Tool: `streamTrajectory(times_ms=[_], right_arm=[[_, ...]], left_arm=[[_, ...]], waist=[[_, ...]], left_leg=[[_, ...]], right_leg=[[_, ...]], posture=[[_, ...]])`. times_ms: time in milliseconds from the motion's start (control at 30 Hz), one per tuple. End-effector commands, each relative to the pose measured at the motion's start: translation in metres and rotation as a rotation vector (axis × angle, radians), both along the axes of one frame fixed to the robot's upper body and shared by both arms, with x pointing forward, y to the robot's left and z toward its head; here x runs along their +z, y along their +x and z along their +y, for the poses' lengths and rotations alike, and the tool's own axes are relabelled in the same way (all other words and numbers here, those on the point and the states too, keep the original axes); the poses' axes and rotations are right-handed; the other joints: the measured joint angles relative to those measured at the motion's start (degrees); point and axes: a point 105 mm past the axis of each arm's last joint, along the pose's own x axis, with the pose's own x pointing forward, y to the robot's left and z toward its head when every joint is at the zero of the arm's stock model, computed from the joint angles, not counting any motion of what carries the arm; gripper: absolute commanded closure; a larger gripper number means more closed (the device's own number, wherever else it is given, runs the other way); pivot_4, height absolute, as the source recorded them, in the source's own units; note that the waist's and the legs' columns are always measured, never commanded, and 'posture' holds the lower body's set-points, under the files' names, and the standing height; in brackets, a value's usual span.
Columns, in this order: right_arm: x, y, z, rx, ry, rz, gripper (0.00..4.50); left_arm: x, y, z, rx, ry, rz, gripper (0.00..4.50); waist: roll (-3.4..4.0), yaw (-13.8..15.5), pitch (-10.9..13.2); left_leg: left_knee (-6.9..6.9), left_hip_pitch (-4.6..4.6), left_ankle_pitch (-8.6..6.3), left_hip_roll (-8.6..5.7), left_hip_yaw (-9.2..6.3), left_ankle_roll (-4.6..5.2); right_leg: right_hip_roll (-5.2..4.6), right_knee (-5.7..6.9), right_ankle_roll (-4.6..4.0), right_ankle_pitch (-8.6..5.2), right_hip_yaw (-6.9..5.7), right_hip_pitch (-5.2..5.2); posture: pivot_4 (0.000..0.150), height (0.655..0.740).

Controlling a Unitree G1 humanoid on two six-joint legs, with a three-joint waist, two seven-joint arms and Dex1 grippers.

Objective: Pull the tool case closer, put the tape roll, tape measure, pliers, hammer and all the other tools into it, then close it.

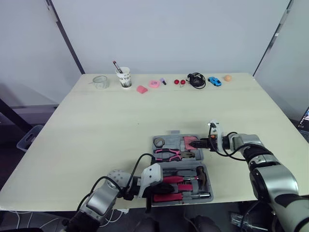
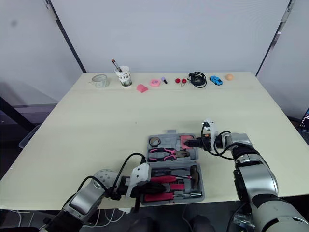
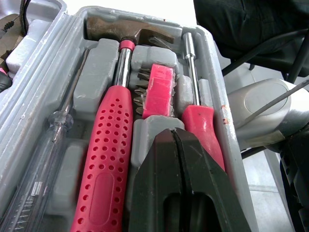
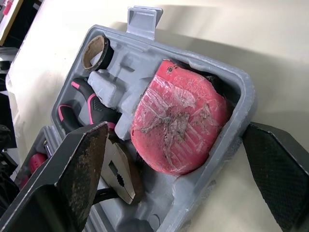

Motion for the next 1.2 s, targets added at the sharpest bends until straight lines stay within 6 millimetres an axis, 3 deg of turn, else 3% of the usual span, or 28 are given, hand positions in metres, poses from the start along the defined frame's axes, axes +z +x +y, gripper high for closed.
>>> streamTrajectory(times_ms=[33,300,433,767,900,1033,1200], right_arm=[[0.012,0.001,0.015,0.028,0.094,-0.004,0.04],[0.012,0.001,0.016,0.027,0.103,-0.001,0.04],[0.036,-0.001,0.021,0.088,0.289,-0.095,0.04],[0.050,-0.009,0.019,0.180,0.362,-0.136,0.04],[0.059,-0.017,0.014,0.244,0.381,-0.148,0.04],[0.068,-0.031,0.007,0.318,0.389,-0.166,0.04],[0.080,-0.053,0.004,0.375,0.392,-0.181,0.04]], left_arm=[[-0.015,-0.005,0.005,-0.008,0.051,0.040,4.50],[-0.015,-0.005,0.005,-0.010,0.052,0.040,4.50],[-0.020,-0.006,0.007,-0.010,0.064,0.048,4.50],[-0.019,-0.004,0.009,-0.004,0.060,0.045,4.50],[-0.010,-0.001,0.011,0.014,0.027,0.025,4.50],[0.010,-0.001,0.015,0.033,-0.065,0.013,4.50],[0.029,-0.009,0.031,0.023,-0.100,-0.003,4.50]], waist=[[0.00,-0.19,0.00],[0.00,-0.65,0.00],[0.01,-0.75,0.01],[0.03,-0.75,0.01],[0.03,-0.71,0.01],[0.03,-0.59,0.02],[0.13,-0.38,0.09]], left_leg=[[0.00,0.00,0.00,0.00,0.00,0.00],[-0.03,0.00,0.00,0.00,-0.06,0.00],[-0.04,0.00,0.00,0.00,-0.07,0.00],[-0.06,0.06,0.00,0.01,-0.09,0.00],[-0.06,0.06,0.00,0.01,-0.13,0.00],[-0.06,0.03,0.00,0.02,-0.26,0.00],[-0.06,-0.08,0.00,0.10,-0.46,0.00]], right_leg=[[0.00,0.00,0.00,0.00,0.00,0.00],[0.00,0.00,0.01,0.01,0.00,0.00],[0.00,0.00,0.01,0.01,0.00,0.00],[-0.01,0.00,0.02,0.01,0.04,0.00],[-0.01,0.01,0.02,0.01,0.03,0.00],[-0.02,0.01,0.01,0.01,0.02,0.00],[-0.13,0.00,0.01,0.00,-0.10,-0.04]], posture=[[0.150,0.7400],[0.150,0.7400],[0.150,0.7400],[0.150,0.7400],[0.150,0.7400],[0.150,0.7400],[0.150,0.7400]])
